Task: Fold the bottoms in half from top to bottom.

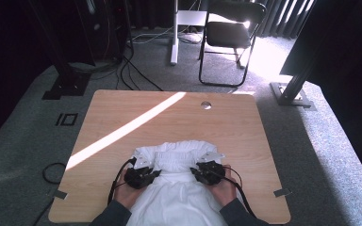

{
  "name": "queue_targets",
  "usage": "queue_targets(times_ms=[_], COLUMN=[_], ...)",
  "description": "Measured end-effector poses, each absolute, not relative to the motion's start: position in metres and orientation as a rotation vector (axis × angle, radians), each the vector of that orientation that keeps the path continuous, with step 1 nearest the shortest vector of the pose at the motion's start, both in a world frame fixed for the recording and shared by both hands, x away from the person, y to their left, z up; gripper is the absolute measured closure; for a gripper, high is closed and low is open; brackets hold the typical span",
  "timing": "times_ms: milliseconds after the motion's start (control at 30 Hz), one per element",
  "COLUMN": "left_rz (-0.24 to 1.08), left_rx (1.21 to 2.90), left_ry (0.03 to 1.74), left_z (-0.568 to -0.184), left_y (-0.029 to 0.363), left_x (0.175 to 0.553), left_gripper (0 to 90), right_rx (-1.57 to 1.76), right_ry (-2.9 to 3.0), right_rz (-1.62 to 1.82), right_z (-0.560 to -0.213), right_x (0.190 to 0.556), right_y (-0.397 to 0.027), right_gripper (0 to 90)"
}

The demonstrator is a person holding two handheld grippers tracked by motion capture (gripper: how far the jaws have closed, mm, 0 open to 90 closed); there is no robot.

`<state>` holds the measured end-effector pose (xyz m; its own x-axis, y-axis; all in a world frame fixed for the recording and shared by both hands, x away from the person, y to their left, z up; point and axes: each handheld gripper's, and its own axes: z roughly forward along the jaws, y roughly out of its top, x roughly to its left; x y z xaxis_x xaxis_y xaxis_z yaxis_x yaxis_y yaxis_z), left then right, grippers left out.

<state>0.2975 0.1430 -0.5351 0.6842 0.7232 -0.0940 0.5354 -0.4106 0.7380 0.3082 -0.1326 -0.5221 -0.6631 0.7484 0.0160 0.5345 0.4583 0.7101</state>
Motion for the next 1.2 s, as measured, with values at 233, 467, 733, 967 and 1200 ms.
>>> queue_targets(times_ms=[233, 467, 733, 967, 1200], left_rz=[0.325, 0.323, 0.364, 0.374, 0.424], left_rx=[2.124, 2.126, 2.158, 2.206, 2.227], left_ry=[0.969, 0.984, 0.981, 0.975, 1.012], left_z=[-0.541, -0.543, -0.541, -0.538, -0.535], left_y=[0.140, 0.139, 0.130, 0.118, 0.107], left_x=[0.299, 0.311, 0.343, 0.389, 0.431], left_gripper=[80.9, 80.9, 80.9, 80.7, 80.6], right_rx=[1.199, 1.209, 1.267, 1.293, 1.356], right_ry=[2.408, 2.440, 2.413, 2.387, 2.367], right_rz=[0.982, 1.022, 1.061, 1.031, 0.978], right_z=[-0.532, -0.539, -0.546, -0.544, -0.540], right_x=[0.317, 0.329, 0.354, 0.384, 0.427], right_y=[-0.131, -0.132, -0.137, -0.143, -0.142], right_gripper=[48.3, 72.7, 78.6, 78.4, 79.5])
